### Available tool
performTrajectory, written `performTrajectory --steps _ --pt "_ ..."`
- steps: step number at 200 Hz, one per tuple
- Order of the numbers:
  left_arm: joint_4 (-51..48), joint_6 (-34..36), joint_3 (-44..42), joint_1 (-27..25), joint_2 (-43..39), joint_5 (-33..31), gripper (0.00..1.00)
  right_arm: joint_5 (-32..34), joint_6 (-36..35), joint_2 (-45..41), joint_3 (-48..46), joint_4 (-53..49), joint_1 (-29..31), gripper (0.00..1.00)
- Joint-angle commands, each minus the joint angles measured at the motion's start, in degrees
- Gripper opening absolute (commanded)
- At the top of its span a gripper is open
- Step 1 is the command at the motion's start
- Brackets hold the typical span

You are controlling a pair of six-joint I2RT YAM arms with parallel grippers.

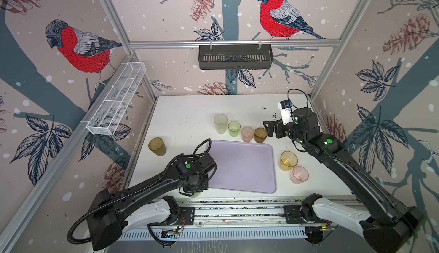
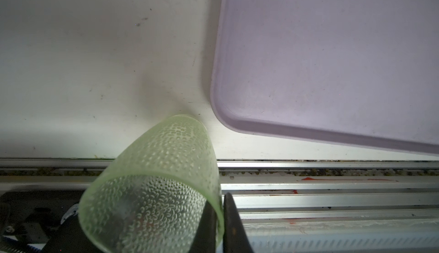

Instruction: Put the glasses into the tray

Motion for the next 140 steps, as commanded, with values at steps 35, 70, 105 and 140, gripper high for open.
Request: performTrajectory --steps 35,70,105,140 --pt "-4.9 0.5 3.6 -0.1 0.4 -3.2 0.0 0.5 -0.4 -0.6 0.2 1.6 0.0 1.0" --pt "-6.9 2.0 7.8 -0.1 3.0 -4.7 0.0 0.7 -0.4 -0.8 0.2 1.5 0.1 1.0" --pt "-8.7 3.0 13.2 -0.1 7.3 -6.9 0.0 0.7 -0.2 -0.7 0.4 1.4 0.1 1.0" --pt "-9.2 5.7 19.9 0.0 12.8 -8.7 0.0 0.7 -0.5 -0.6 0.9 0.8 0.1 1.0"
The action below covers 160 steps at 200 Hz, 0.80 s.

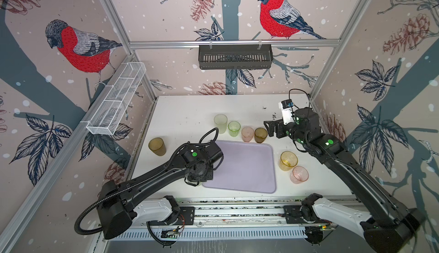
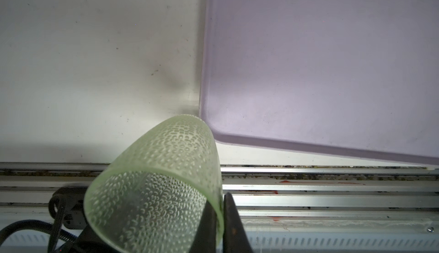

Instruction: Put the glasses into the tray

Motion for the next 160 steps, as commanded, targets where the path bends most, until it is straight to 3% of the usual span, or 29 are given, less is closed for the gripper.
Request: performTrajectory --steps 1,64,160 --pt "-2.9 2.7 3.6 0.0 3.0 -3.3 0.0 0.6 -0.5 0.0 0.8 0.7 0.0 1.0" --pt "-3.0 8.9 13.5 1.1 11.4 -4.5 0.0 0.8 -0.6 0.1 0.8 -0.2 -0.1 1.0" --pt "0.3 18.6 22.3 8.2 20.4 -5.3 0.0 -0.3 1.0 1.5 2.0 -0.8 -1.2 1.0"
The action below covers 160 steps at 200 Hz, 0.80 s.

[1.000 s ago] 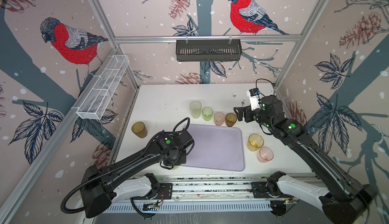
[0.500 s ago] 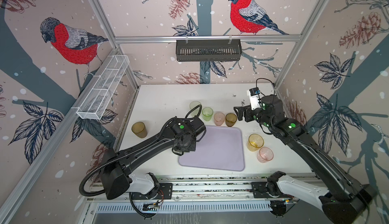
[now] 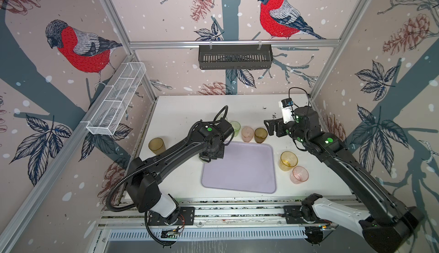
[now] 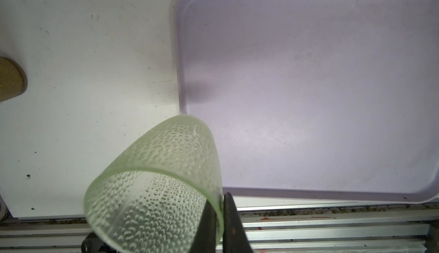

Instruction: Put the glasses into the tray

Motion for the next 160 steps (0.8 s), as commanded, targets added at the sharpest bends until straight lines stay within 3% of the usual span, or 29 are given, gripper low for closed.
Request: performTrajectory --steps 1,71,160 --pt "-0.5 3.5 2.1 0.9 2.0 -2.4 0.0 -0.5 0.9 0.3 0.6 0.2 -0.2 1.0" --pt "0.7 8.2 8.3 3.0 8.9 -3.5 0.0 -1.1 1.5 0.2 0.3 0.1 -1.0 1.0" --pt "6.1 10.8 8.9 4.8 14.3 -0.7 0.0 -1.2 1.7 -0.2 -0.2 -0.1 -1.8 1.0"
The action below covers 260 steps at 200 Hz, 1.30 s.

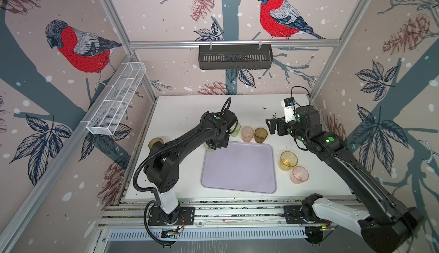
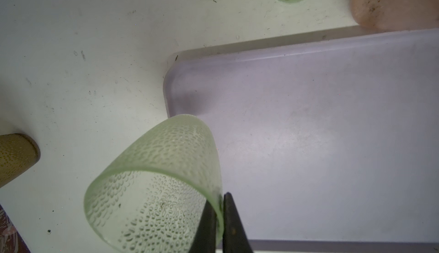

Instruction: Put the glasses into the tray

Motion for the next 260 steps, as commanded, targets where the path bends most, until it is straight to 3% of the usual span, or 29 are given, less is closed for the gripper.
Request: performTrajectory --steps 1,260 --pt "0.9 1.0 0.7 0.3 1.1 0.6 0.0 -0.5 0.2 -0.3 -0.2 0.4 -0.2 1.0" --pt "5.0 2.9 0.9 0.9 8.5 2.2 0.03 -1.8 0.3 0.2 -1.0 1.0 -2.5 1.0"
